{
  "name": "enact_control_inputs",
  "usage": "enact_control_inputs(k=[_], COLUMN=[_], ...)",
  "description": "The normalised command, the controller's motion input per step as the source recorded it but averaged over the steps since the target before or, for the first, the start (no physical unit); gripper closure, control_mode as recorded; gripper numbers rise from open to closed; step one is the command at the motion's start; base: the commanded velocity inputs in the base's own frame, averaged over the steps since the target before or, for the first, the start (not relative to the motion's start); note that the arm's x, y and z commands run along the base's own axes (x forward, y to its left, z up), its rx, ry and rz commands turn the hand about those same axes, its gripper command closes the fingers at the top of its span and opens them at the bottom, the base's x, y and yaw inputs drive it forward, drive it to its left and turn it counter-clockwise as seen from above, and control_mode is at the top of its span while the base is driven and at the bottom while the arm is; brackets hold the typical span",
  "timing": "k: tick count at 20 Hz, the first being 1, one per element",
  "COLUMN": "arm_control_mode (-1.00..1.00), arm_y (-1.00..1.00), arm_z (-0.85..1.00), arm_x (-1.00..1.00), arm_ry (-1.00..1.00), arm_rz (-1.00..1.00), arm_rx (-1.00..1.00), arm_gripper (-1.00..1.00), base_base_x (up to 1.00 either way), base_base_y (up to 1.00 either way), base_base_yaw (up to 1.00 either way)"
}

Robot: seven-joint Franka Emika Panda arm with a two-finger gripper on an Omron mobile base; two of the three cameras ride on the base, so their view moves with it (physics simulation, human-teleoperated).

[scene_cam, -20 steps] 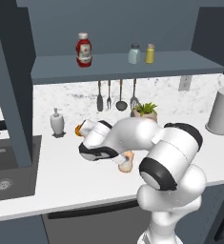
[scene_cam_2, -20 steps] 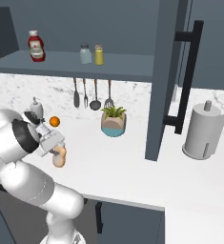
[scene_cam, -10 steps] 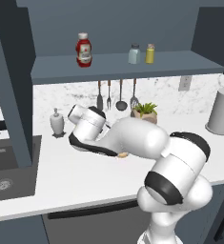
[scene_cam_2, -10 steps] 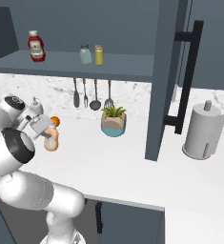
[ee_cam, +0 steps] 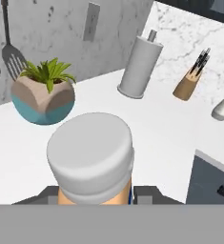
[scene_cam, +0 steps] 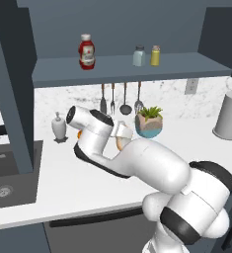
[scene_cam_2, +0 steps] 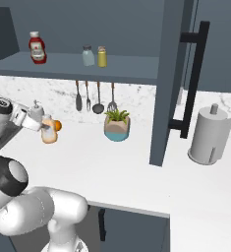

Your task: Put the shaker and condiment bottle from the counter next to their counterparts in the cabinet.

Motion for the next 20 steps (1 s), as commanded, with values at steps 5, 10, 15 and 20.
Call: enact_control_inputs(k=[5,10,15,20], arm_control_mode=[-1.0,-1.0,-1.0,-1.0], arm_y=[0.0,0.0,0.0,0.0], arm_z=[0.35,0.35,0.3,0.43], arm_x=[0.0,0.0,0.0,0.0], arm_ry=[0.0,-0.01,-0.02,-0.09], arm_rz=[0.58,0.57,0.58,0.51], arm_rx=[0.04,0.08,0.11,0.12], arm_gripper=[1.0,1.0,1.0,1.0], base_base_x=[0.0,0.0,0.0,0.0], base_base_y=[0.0,0.0,0.0,0.0], base_base_yaw=[0.0,0.0,0.0,0.0])
